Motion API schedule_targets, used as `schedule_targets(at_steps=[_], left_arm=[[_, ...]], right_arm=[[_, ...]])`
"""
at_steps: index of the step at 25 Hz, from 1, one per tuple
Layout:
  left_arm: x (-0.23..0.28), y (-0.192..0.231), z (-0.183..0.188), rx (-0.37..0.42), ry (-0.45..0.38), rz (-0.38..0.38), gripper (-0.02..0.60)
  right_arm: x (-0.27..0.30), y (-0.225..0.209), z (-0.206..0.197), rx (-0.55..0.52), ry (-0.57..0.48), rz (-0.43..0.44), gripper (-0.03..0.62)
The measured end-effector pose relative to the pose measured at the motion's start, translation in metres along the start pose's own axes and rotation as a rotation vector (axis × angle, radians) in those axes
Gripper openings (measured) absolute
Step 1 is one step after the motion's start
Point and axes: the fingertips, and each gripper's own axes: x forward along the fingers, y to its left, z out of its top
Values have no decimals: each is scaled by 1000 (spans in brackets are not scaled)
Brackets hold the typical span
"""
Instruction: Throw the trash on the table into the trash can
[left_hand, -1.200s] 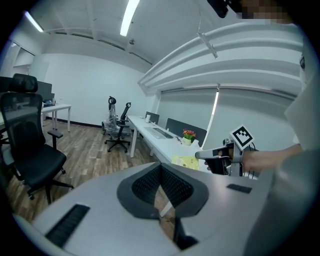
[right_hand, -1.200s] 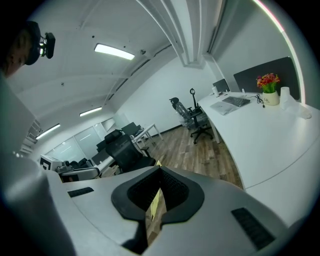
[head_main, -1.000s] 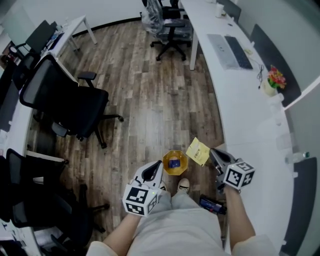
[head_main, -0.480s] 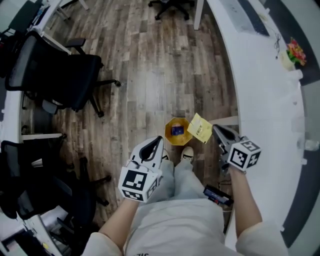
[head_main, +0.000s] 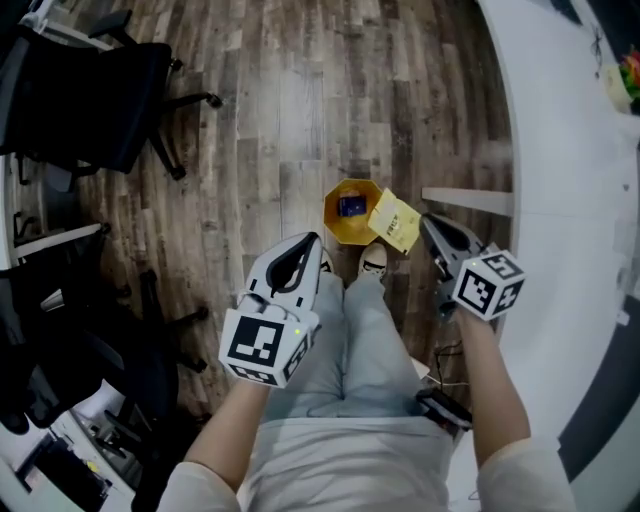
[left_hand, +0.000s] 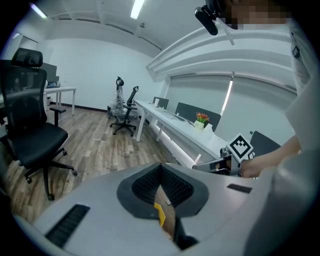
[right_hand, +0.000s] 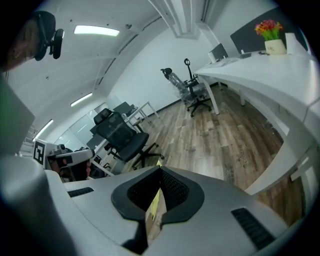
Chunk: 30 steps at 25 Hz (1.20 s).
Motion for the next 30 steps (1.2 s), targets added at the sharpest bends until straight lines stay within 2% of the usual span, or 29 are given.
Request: schedule_targets(at_steps=[4,12,22,30], left_arm=[[29,19,-48,-34,42,-7,0],[67,43,-125,-71,85,13,0],[105,70,-181,-101,93,41,0],[127,98,-207,-141,58,73,0]], right_arm=[[38,-23,-41,72,26,5,31],[108,-80,-114,94,67,-46,31],[184,-147,-186,2,157,-113,31],[248,-198,-256,-40,256,-146,31]])
